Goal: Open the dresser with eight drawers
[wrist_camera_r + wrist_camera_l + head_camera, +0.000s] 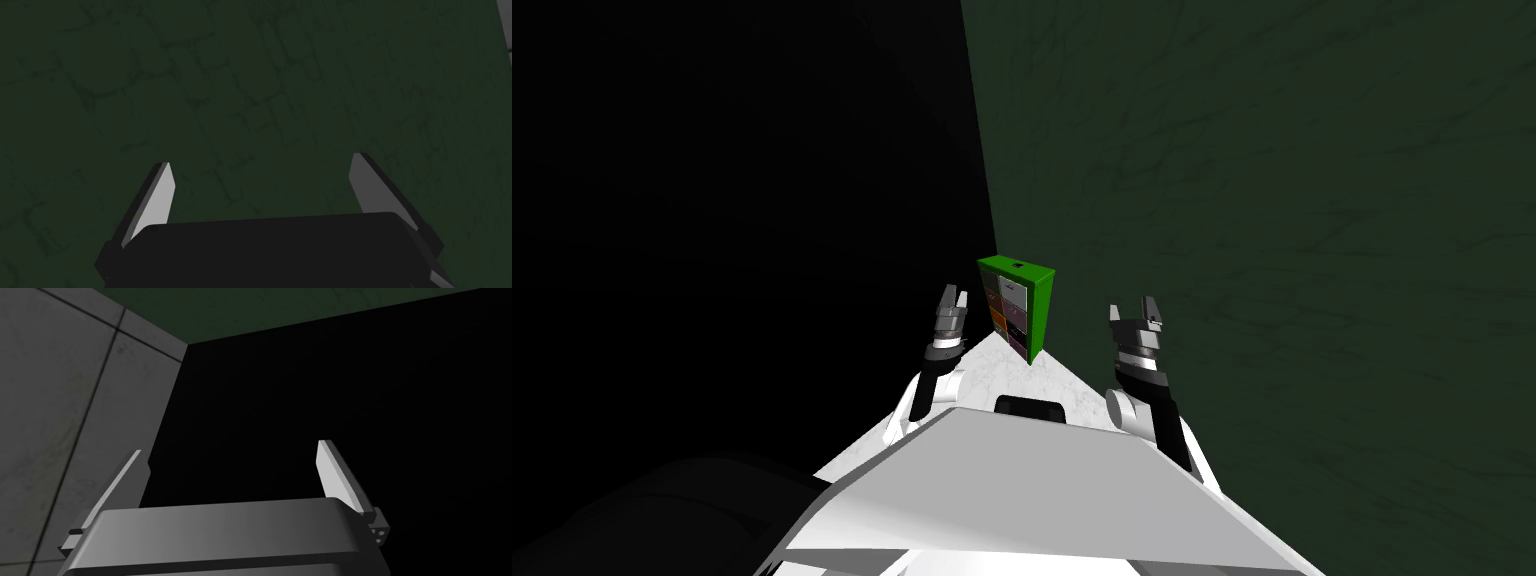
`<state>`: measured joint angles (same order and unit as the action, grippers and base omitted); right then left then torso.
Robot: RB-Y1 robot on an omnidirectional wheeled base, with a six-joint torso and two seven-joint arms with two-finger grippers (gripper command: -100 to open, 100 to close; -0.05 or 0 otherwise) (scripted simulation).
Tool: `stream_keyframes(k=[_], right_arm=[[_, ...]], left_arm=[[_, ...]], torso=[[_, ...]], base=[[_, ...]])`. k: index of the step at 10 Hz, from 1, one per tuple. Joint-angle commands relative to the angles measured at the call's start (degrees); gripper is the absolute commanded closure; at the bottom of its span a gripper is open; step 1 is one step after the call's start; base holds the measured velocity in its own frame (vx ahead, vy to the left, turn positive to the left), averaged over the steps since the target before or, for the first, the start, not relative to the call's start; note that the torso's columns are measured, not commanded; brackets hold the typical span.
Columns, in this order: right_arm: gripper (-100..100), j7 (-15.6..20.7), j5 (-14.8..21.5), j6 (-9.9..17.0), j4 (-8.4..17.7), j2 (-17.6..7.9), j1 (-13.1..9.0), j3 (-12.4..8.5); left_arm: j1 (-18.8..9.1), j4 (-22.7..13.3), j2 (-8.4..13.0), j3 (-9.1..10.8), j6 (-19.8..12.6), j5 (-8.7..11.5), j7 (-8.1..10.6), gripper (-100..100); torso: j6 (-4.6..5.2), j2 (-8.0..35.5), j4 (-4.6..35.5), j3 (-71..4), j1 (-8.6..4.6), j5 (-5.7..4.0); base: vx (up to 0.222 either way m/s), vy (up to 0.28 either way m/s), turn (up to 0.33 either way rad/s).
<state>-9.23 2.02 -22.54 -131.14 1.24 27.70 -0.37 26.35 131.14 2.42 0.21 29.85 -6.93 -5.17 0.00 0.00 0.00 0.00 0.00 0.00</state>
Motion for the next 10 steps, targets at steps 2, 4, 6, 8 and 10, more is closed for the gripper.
stream_keyframes(k=[2,4,6,8,10], right_arm=[[0,0.0,0.0,0.0,0.0,0.0,0.0,0.0],[0,0.0,0.0,0.0,0.0,0.0,0.0,0.0],[0,0.0,0.0,0.0,0.0,0.0,0.0,0.0],[0,0.0,0.0,0.0,0.0,0.0,0.0,0.0],[0,0.0,0.0,0.0,0.0,0.0,0.0,0.0]], left_arm=[[0.0,0.0,0.0,0.00,0.0,0.0,0.00,0],[0.0,0.0,0.0,0.00,0.0,0.0,0.00,0],[0.0,0.0,0.0,0.00,0.0,0.0,0.00,0],[0.0,0.0,0.0,0.00,0.0,0.0,0.00,0],[-0.3,-1.2,1.9,-0.24,0.0,-0.2,-0.13,-100]], torso=[[0.00,6.0,6.0,-12.0,0.00,0.00],[0.00,14.2,14.2,-28.5,0.00,0.00],[0.00,22.7,22.7,-45.4,0.00,0.00],[0.00,31.2,31.1,-62.3,0.00,0.00],[0.00,39.6,39.6,-79.2,0.00,0.00]], base=[[0.000,0.000,0.000],[0.000,0.000,0.000],[0.000,0.000,0.000],[0.000,0.000,0.000],[0.014,0.003,-0.020]])
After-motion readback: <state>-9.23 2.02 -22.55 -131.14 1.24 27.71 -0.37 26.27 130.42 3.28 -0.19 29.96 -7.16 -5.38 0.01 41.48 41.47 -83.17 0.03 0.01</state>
